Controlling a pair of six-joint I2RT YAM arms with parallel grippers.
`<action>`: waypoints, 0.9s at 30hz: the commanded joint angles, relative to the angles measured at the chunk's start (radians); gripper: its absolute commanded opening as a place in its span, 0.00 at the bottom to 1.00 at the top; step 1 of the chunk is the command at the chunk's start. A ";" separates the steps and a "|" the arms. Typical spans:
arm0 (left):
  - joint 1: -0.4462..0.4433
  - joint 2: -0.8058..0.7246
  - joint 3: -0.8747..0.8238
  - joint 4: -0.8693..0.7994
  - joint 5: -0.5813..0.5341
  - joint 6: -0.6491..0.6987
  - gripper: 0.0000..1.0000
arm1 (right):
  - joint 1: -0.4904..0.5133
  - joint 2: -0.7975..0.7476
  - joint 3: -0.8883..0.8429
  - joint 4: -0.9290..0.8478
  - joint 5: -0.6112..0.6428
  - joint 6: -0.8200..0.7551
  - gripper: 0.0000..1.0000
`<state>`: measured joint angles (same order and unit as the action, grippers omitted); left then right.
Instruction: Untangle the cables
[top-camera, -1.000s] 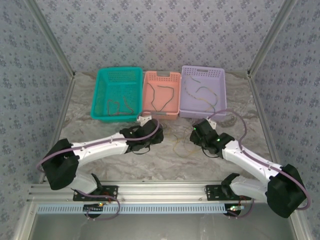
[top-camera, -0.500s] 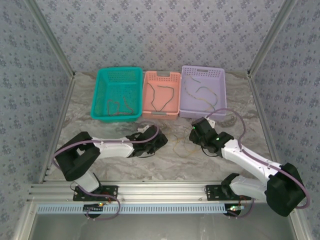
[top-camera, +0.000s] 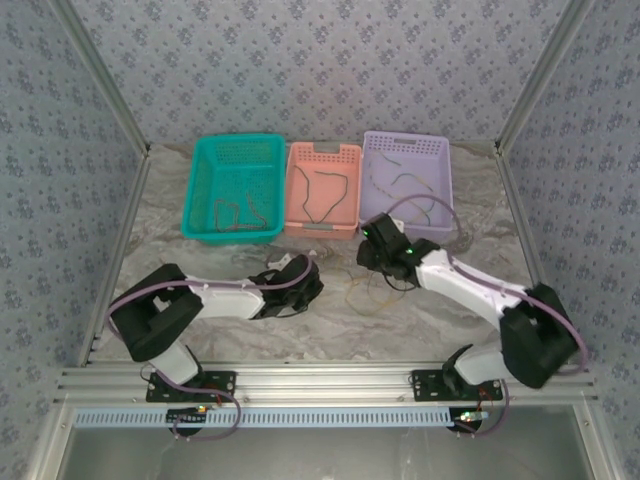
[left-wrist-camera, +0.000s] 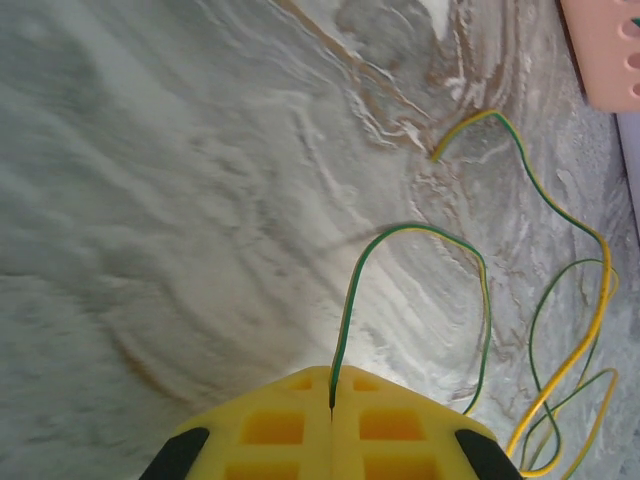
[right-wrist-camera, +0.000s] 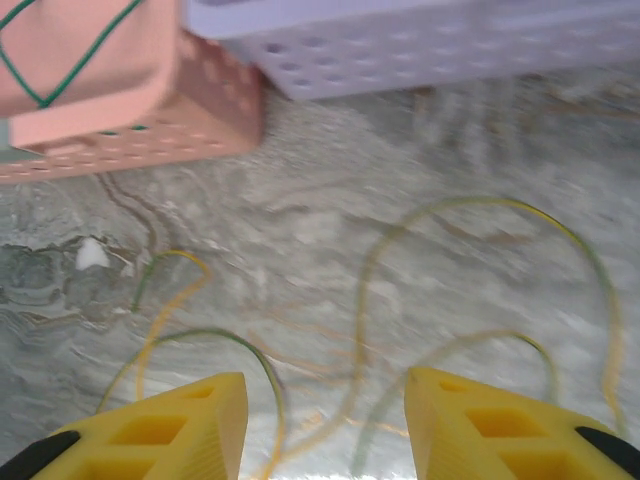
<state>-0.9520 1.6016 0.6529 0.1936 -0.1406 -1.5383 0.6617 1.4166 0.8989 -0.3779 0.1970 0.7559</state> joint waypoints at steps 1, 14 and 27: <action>-0.011 -0.066 -0.029 -0.044 -0.044 -0.003 0.00 | 0.034 0.120 0.106 0.008 -0.016 -0.056 0.48; -0.015 -0.246 -0.121 -0.139 -0.084 0.030 0.00 | 0.055 0.450 0.341 -0.084 0.030 -0.251 0.46; -0.014 -0.470 -0.172 -0.310 -0.176 0.039 0.00 | 0.073 0.459 0.320 -0.057 0.058 -0.214 0.36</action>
<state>-0.9623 1.1767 0.4938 -0.0372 -0.2703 -1.5085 0.7231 1.8664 1.2087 -0.4217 0.2276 0.5339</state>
